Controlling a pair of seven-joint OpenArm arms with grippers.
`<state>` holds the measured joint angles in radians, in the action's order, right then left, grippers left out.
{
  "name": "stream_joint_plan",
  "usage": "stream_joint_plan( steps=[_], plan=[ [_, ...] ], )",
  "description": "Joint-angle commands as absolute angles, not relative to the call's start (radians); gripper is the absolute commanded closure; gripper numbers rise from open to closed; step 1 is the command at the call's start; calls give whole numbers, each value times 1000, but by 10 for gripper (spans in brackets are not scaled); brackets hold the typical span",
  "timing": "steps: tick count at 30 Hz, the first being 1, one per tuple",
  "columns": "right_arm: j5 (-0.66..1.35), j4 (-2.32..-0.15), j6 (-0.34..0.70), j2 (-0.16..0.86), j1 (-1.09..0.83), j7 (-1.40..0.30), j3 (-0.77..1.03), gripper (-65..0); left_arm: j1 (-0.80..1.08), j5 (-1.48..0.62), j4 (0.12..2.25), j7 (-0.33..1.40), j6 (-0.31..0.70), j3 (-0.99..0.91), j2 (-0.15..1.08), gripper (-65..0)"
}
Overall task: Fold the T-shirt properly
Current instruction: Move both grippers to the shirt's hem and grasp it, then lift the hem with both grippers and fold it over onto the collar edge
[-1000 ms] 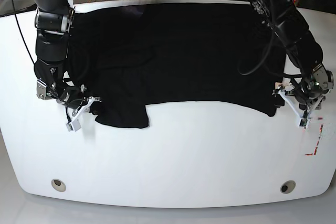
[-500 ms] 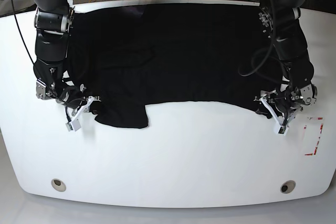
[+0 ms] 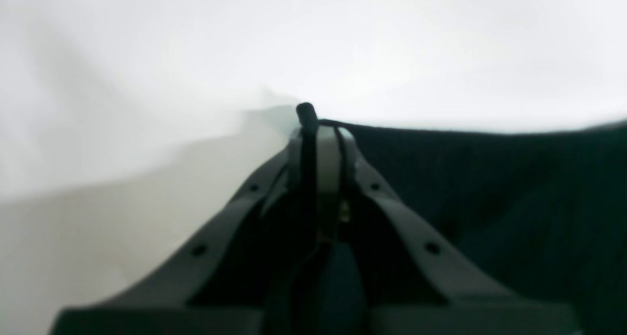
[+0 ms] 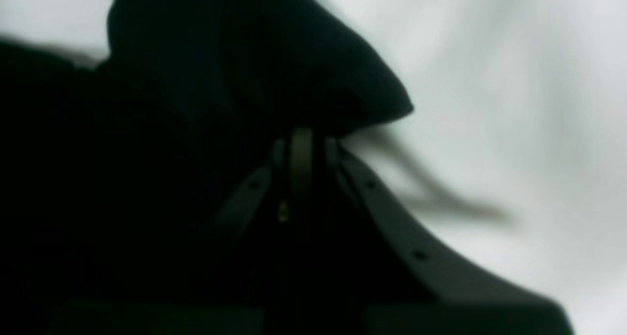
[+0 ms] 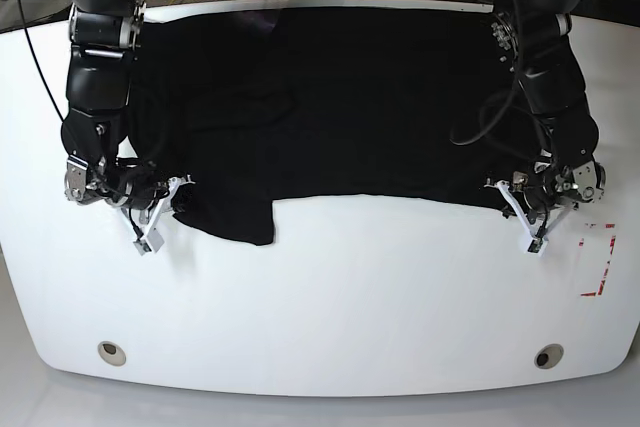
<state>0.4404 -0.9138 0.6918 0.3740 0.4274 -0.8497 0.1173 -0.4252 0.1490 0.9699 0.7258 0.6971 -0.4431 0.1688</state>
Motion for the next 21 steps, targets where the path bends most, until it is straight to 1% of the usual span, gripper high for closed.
stream_joint_plan(
  steps=[1,5,10,17,21],
  plan=[
    [456,-1030,698,389,450,-858,124,0,-447,148,1059,742,698,-444,179,0],
    [458,-1187,698,390,420,-895,125,0,-409,147,1187,799,698,-444,174,0],
    [460,-1357,698,418,366,-992,159,0,-355,147,1349,898,698,-444,148,0],
    [467,-1621,698,415,222,-1153,329,0,-240,145,1595,1056,698,-444,145,0],
    [467,-1716,698,415,142,-1188,377,0,-156,147,1730,1098,698,-447,124,0]
  ],
)
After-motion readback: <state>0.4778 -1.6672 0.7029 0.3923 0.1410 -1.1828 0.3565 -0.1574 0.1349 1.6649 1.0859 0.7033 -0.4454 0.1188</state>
